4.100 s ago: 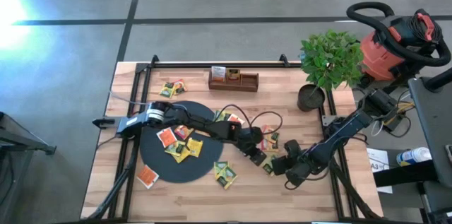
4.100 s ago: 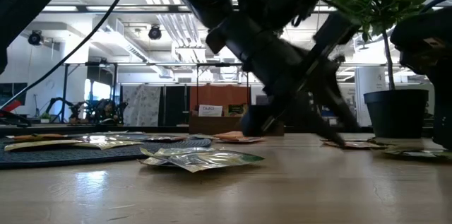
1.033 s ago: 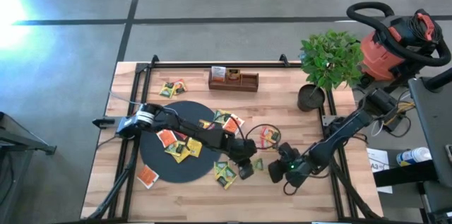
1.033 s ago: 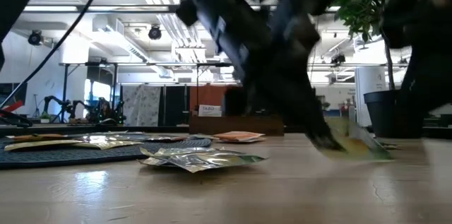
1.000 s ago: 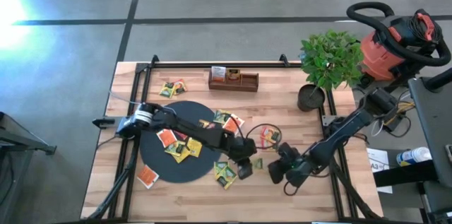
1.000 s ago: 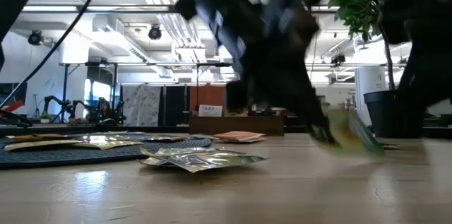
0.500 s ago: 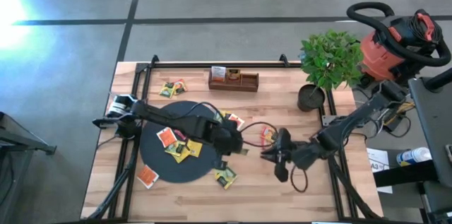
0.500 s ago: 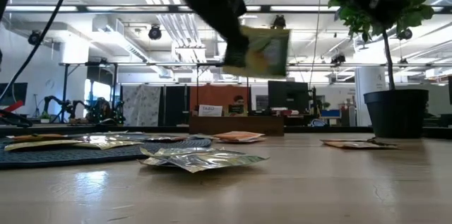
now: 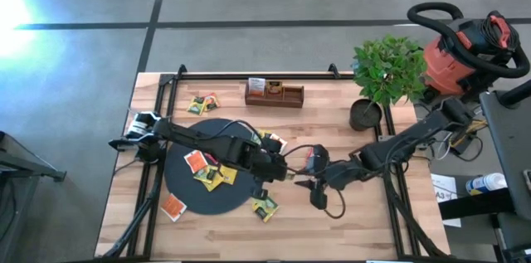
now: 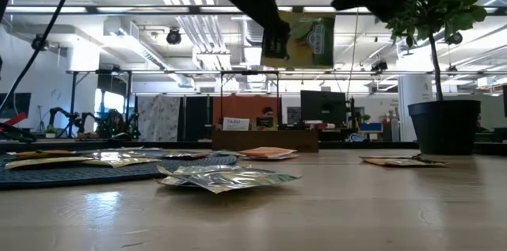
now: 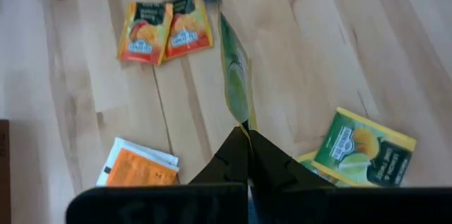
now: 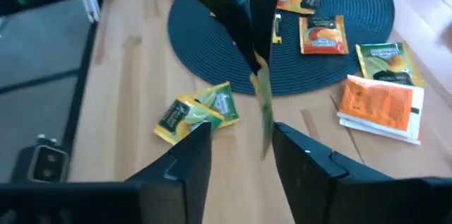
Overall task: Pick & Place Tea
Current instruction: Put the green tea bag into the right section of the wooden organizer
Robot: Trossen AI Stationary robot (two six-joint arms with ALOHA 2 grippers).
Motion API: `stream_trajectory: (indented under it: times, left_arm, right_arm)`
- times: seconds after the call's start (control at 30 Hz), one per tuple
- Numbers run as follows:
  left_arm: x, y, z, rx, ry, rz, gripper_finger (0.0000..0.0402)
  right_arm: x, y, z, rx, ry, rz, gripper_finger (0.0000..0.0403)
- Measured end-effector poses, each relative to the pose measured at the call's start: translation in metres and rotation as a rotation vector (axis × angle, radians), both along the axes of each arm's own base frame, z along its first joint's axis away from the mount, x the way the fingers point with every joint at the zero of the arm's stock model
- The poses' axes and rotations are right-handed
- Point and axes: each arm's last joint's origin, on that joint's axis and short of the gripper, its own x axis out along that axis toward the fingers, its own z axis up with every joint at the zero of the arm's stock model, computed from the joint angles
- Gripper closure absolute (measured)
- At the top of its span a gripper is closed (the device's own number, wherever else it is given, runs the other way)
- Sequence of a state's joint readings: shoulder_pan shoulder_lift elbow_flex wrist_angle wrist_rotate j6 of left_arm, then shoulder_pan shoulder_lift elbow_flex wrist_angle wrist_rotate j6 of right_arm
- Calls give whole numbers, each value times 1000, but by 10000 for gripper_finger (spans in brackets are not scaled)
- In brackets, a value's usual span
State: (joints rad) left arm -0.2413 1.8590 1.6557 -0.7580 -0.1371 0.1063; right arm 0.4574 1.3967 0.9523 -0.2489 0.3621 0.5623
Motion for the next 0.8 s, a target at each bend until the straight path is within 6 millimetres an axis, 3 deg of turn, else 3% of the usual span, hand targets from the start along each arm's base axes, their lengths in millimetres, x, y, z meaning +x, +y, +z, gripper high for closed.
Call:
stream_trajectory:
  times: [0.27, 0.57, 0.8]
  left_arm:
    - [2, -2, 3, -15, -24, 8, 401]
    - [-2, -6, -6, -35, 35, -2, 401]
    - [4, -9, -1, -64, -43, -10, 401]
  right_arm:
    - [18, 8, -3, -81, 80, 27, 232]
    - [14, 4, 16, -165, 93, -10, 228]
    - [22, 9, 9, -165, 95, 23, 227]
